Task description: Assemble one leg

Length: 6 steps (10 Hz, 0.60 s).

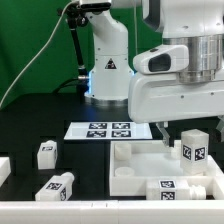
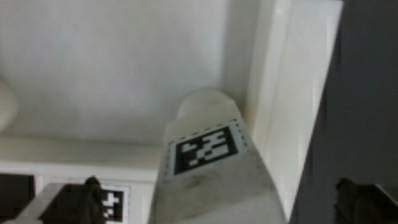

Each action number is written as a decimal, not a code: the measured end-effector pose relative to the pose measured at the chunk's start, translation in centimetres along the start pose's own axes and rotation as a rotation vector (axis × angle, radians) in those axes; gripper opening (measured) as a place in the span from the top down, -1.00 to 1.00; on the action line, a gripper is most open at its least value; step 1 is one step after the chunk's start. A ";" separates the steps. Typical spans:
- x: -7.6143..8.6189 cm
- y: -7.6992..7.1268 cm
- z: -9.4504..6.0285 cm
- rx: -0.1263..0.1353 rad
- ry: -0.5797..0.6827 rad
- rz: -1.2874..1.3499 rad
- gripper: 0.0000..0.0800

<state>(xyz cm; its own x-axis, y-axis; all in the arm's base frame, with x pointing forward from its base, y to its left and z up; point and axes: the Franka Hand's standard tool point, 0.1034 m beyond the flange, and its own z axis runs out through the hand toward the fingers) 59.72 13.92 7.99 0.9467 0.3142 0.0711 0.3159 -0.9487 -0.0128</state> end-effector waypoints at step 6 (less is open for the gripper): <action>0.0 0.0 0.1 -0.009 -0.001 -0.063 0.29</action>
Offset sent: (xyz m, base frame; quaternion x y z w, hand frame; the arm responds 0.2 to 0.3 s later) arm 0.0000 0.0000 0.0000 0.0000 0.0000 0.0000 1.0000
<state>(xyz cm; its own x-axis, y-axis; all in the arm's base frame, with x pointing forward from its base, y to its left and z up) 59.74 13.88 7.91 0.9250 0.3733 0.0701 0.3742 -0.9273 0.0008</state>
